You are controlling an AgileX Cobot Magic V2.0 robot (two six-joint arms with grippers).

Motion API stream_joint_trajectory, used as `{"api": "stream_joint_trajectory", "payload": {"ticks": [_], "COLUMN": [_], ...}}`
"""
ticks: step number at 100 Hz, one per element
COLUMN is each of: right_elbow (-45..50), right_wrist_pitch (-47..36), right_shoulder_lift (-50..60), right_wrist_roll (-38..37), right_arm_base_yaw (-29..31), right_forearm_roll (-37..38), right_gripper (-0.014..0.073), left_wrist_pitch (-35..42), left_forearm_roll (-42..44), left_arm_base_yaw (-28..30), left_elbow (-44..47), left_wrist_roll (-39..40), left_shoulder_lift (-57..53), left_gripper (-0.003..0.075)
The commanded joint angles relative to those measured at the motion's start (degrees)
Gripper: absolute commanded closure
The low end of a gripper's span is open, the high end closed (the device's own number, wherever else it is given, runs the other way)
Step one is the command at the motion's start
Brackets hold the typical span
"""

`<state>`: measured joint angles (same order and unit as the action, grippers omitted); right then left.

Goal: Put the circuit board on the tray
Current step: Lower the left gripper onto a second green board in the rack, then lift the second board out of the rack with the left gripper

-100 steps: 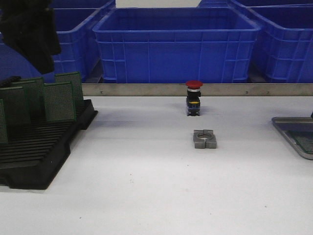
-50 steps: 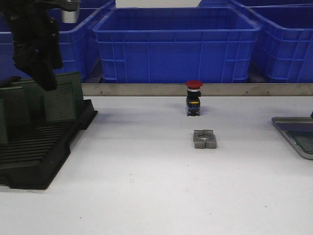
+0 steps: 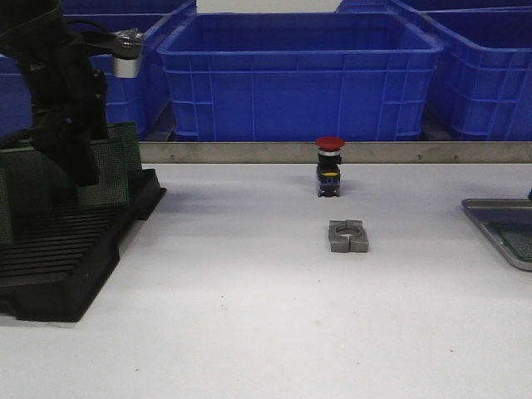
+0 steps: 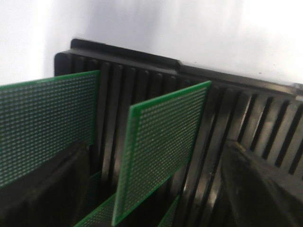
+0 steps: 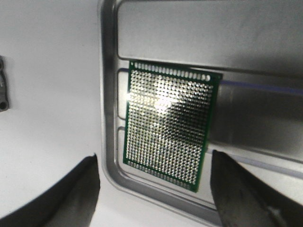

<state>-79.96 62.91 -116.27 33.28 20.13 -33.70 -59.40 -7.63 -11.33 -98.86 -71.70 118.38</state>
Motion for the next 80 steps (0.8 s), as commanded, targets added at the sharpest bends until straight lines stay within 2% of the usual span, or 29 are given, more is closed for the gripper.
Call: {"api": "stream_joint_trajectory", "payload": {"ticks": [1,8,18,45,61,80], "right_elbow": [-1.50,-1.50,-1.50,-1.50,-1.50,-1.50], "right_wrist_pitch": [0.82,0.82,0.82,0.77,0.77,0.77], "right_shoulder_lift": [3.59,3.59,3.59,3.59,3.59,3.59], "right_wrist_roll": [0.22,0.22,0.22,0.22,0.22,0.22], "right_arm_base_yaw": [0.31,0.31,0.31,0.31,0.31,0.31], "right_forearm_roll": [-1.40,-1.40,-1.40,-1.40,-1.40,-1.40], "right_gripper": [0.0074,0.0074,0.0074,0.0074,0.0074,0.0074], "left_wrist_pitch": [-0.36,-0.81,-1.15,-1.15,-3.29,-10.05], "left_forearm_roll": [-1.22,-1.22,-1.22,-1.22,-1.22,-2.33], "left_arm_base_yaw": [0.11,0.11,0.11,0.11,0.11,0.11], "left_elbow": [-1.78,-1.78,-1.78,-1.89,-3.35,-8.02], "left_wrist_roll": [-0.07,0.03,0.03,0.03,0.03,0.59], "left_shoulder_lift": [-3.12,-3.12,-3.12,-3.12,-3.12,-3.22], "left_gripper": [0.0185,0.0207,0.0306,0.0742,0.0738,0.0738]}}
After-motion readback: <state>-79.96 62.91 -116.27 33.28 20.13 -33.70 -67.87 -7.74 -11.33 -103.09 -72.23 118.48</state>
